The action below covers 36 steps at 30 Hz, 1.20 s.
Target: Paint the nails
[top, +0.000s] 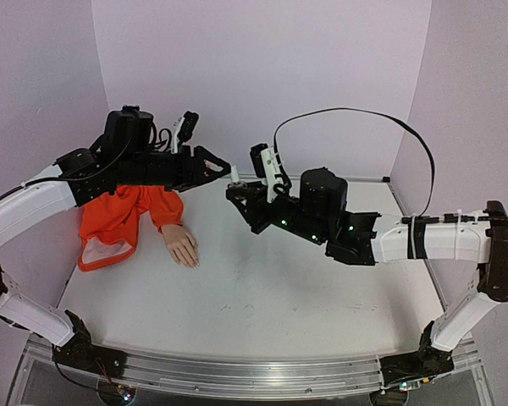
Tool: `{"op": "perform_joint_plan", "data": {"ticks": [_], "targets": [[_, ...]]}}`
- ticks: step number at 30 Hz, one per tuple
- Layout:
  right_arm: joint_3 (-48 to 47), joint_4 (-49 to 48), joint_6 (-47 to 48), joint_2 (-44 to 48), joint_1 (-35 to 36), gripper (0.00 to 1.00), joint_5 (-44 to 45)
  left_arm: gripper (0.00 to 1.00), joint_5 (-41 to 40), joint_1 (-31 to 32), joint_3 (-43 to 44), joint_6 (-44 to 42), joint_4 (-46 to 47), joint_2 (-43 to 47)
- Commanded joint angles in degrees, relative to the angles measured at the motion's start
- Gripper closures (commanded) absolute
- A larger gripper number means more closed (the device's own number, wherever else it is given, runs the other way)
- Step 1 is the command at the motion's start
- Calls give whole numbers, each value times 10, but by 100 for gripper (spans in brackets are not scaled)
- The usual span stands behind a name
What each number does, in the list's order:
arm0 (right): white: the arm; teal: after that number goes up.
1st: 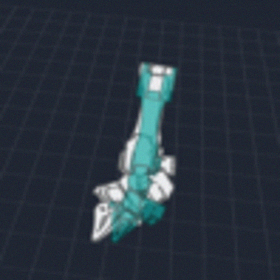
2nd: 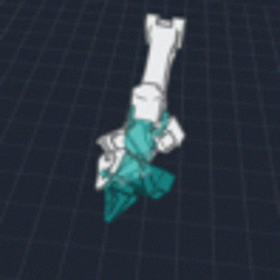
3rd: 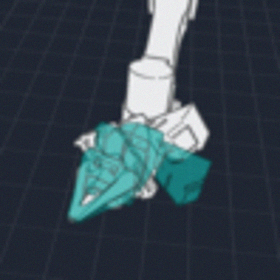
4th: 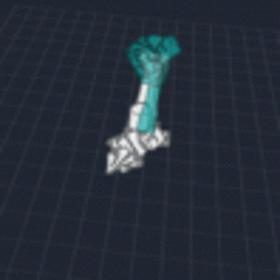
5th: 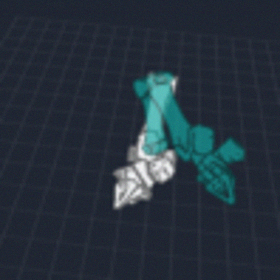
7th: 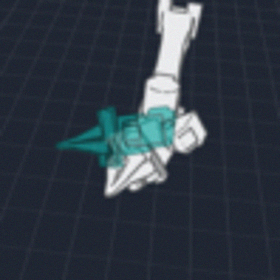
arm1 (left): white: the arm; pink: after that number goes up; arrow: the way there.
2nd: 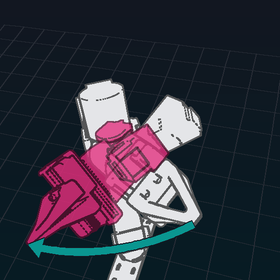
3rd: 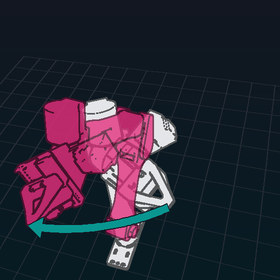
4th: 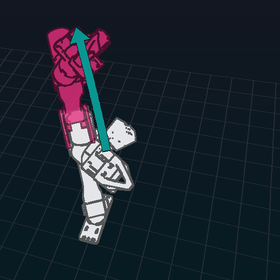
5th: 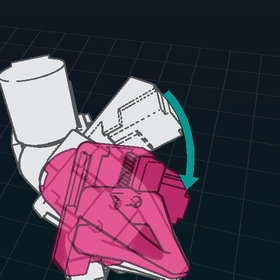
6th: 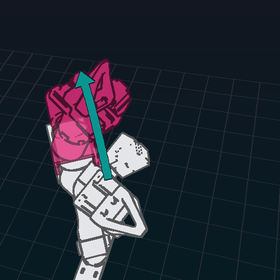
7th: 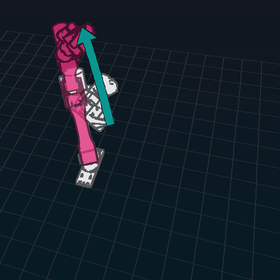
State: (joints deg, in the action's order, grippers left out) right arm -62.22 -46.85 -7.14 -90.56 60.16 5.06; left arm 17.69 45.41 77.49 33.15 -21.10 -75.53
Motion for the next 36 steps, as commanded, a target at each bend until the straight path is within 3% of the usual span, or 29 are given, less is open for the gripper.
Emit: {"op": "perform_joint_plan", "data": {"ticks": [1,3,11,19,26,30,33,36], "targets": [[-36,-28,22,-8,12,100,53,47,-14,4,-1,13,59,2],[-42,-28,25,-14,16,100,54,52,-14,5,-4,11,66,2],[-62,-26,29,-32,23,100,53,52,-12,10,-9,-1,78,-9],[-71,-26,27,-42,24,100,48,64,-9,12,-10,-9,78,-18],[-70,-27,26,-40,24,100,48,84,0,15,-12,-23,78,-23],[-54,-41,21,-22,24,100,36,94,45,18,-19,-47,80,-26],[-45,-43,25,-3,14,100,-26,96,111,20,-22,-93,80,-27],[-28,-46,15,29,-23,100,-157,99,198,20,-26,-143,80,-27]]}}
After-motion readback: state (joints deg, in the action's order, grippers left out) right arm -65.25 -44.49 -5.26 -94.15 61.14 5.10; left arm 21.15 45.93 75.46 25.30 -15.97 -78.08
